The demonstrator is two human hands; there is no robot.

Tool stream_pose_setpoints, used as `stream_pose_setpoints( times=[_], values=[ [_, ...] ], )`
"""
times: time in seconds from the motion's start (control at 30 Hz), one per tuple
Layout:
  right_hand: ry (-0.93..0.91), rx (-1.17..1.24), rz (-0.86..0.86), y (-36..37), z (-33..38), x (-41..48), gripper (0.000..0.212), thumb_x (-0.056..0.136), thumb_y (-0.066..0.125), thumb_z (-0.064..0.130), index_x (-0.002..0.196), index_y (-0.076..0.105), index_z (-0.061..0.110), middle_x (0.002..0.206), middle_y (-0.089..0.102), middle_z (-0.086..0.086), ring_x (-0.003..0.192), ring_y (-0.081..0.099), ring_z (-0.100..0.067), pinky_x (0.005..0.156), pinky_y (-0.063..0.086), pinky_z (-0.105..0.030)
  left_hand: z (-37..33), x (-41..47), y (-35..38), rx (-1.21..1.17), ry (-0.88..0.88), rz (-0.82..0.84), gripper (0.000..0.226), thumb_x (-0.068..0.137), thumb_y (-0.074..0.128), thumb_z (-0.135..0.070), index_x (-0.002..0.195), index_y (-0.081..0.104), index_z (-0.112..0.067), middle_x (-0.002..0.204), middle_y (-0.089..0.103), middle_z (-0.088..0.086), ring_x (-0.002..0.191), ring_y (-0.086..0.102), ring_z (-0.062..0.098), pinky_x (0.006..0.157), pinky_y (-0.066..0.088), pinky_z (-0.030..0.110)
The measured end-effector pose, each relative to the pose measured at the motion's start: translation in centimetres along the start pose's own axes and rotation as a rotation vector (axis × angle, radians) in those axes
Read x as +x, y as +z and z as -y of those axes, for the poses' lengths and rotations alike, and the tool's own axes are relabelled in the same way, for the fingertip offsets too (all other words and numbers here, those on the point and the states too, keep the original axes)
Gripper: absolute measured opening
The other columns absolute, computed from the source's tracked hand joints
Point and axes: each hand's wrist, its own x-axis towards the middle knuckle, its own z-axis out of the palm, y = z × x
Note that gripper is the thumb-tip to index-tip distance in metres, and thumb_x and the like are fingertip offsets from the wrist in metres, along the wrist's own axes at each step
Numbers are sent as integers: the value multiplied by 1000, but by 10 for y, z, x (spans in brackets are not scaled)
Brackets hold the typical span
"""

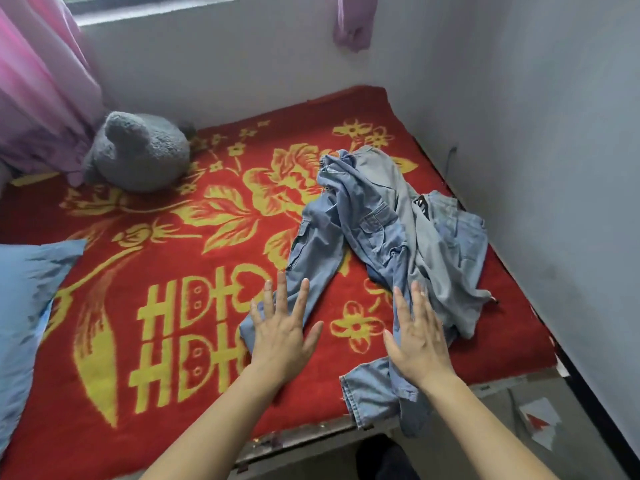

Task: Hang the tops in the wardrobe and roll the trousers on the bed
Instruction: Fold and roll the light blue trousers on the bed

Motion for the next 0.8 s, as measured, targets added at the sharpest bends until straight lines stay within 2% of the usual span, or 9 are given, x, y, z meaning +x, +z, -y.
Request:
stream_pose_setpoints(
  times=[0.07, 0.23, 0.33, 0.43, 0.5, 0.6, 0.67, 0.73, 0.8],
  values=[
    [4, 1, 68, 12, -21, 38, 86, 96, 49, 42, 158, -7, 20, 163, -21, -13, 153, -8, -30, 123, 9, -43, -9, 32, 20, 1, -27, 44, 80, 92, 25, -68, 150, -22, -39, 162, -20, 10, 149, -17, 34, 117, 8, 62],
    [-34, -47, 186, 61, -55, 128, 83, 96, 49, 38, 159, -3, 20, 164, -17, -14, 153, -7, -30, 121, -2, -38, -16, 109, 82, 29, -59, 115, 92, 91, 46, -59, 152, -18, -33, 161, -22, 11, 149, -12, 37, 114, 16, 63],
    [-79, -80, 262, 107, -66, 170, 76, 97, 49, 35, 159, 7, 18, 165, -12, -14, 153, -5, -30, 122, 6, -44, -11, 151, 134, 68, -56, 161, 97, 88, 54, -54, 156, -9, -28, 162, -19, 13, 150, -9, 37, 114, 17, 63],
    [-142, -123, 278, 157, -74, 203, 71, 97, 52, 34, 157, 18, 16, 165, -3, -17, 152, 1, -33, 123, 12, -47, 0, 194, 192, 116, -22, 249, 101, 86, 59, -52, 155, -11, -29, 162, -19, 10, 150, -8, 37, 112, 18, 66],
    [-125, -124, 287, 187, -79, 217, 74, 96, 53, 34, 158, 17, 14, 165, -1, -18, 152, 3, -34, 122, 13, -48, 10, 215, 227, 129, -41, 332, 102, 86, 64, -43, 155, -10, -30, 163, -17, 8, 149, 0, 38, 110, 25, 62],
    [-97, -131, 264, 221, -82, 235, 79, 96, 52, 35, 158, 10, 10, 165, 2, -16, 152, 6, -33, 121, 14, -47, 26, 220, 270, 153, -89, 371, 94, 88, 57, -10, 156, -4, -28, 164, -2, 10, 128, 39, 38, 94, 45, 48],
    [-116, -132, 209, 237, -80, 256, 80, 96, 52, 32, 158, 8, 8, 165, 5, -17, 152, 8, -32, 122, 13, -44, 33, 216, 288, 180, -78, 347, 84, 90, 50, -4, 156, 3, -27, 163, 9, 11, 116, 45, 37, 85, 45, 44],
    [-107, -148, 129, 250, -76, 287, 78, 96, 52, 29, 158, 10, 8, 164, 12, -17, 151, 15, -32, 119, 18, -44, 38, 214, 298, 220, -37, 316, 78, 91, 48, -5, 156, 10, -27, 161, 15, 12, 113, 44, 37, 79, 44, 42],
    [-37, -193, 35, 260, -73, 322, 74, 97, 51, 25, 158, 12, 11, 156, 31, -17, 141, 33, -34, 111, 31, -47, 46, 215, 300, 219, -5, 284, 74, 89, 49, -6, 154, 20, -28, 158, 22, 12, 110, 45, 38, 72, 42, 42]
  ],
)
